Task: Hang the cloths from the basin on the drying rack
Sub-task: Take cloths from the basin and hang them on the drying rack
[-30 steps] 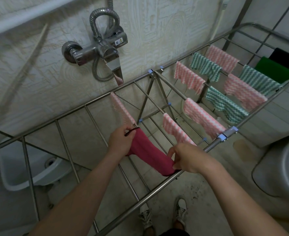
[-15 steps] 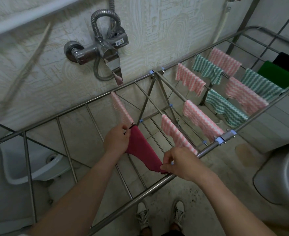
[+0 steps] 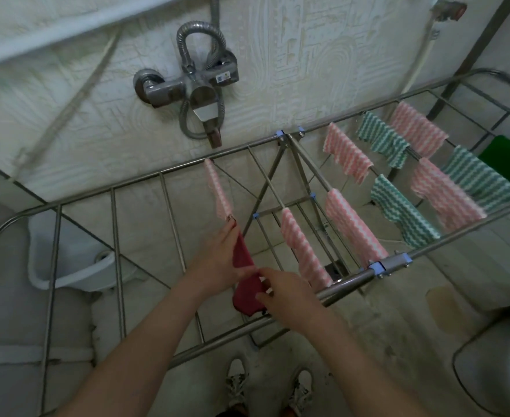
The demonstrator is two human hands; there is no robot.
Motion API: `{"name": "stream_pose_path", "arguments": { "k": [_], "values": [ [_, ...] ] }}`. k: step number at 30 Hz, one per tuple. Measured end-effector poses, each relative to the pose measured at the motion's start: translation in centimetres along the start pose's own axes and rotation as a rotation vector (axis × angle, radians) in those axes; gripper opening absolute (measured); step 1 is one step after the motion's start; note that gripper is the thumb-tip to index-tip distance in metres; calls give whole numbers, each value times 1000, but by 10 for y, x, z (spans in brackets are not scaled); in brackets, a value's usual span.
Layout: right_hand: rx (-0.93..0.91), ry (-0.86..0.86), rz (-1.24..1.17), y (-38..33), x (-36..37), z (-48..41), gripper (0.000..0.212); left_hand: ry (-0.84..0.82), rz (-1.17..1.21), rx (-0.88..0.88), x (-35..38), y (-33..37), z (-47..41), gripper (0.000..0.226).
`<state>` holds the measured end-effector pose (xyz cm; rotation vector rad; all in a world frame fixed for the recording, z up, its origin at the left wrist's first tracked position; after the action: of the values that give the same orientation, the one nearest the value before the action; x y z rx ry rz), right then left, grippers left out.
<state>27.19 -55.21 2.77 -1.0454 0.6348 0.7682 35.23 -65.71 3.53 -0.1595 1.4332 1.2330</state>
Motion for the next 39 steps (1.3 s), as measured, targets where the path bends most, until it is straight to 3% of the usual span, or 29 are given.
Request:
{"name": "stream_pose_path", "arguments": {
  "k": [7, 12, 16, 19, 21, 25, 34, 39],
  "values": [
    [-68, -98, 198, 5, 8, 6, 26, 11, -86, -40, 0, 13, 6, 104],
    [-39, -38, 66, 6, -7, 15, 29, 17, -154, -58, -5, 17, 6, 97],
    [31, 173, -58, 16, -38, 28, 29, 163, -64, 32, -22, 36, 3, 50],
    [134, 320, -151, 39, -57, 43, 25, 190, 180, 101, -28, 64, 3, 18],
    [192, 389, -199, 54, -68, 52, 20, 126, 312, 142, -22, 82, 5, 16],
    [328, 615, -339, 85, -84, 88, 15, -14, 355, 291, 2, 122, 6, 14],
    [680, 1012, -505, 168, -85, 226, 30, -233, 239, 527, 80, 229, 15, 11],
    [985, 1186, -520, 216, -67, 335, 20, -524, 187, 734, 149, 303, 50, 19]
  ]
}}
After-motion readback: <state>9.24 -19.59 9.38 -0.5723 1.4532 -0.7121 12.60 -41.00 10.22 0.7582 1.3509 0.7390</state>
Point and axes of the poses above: each hand's wrist, its own z-axis away from the middle knuckle, its own x-axis out of the palm, y = z × x, the point moved 9 cm from there along -z, towards the middle knuckle, and after that the axes turned 10 degrees about z, right-handed, at the moved point
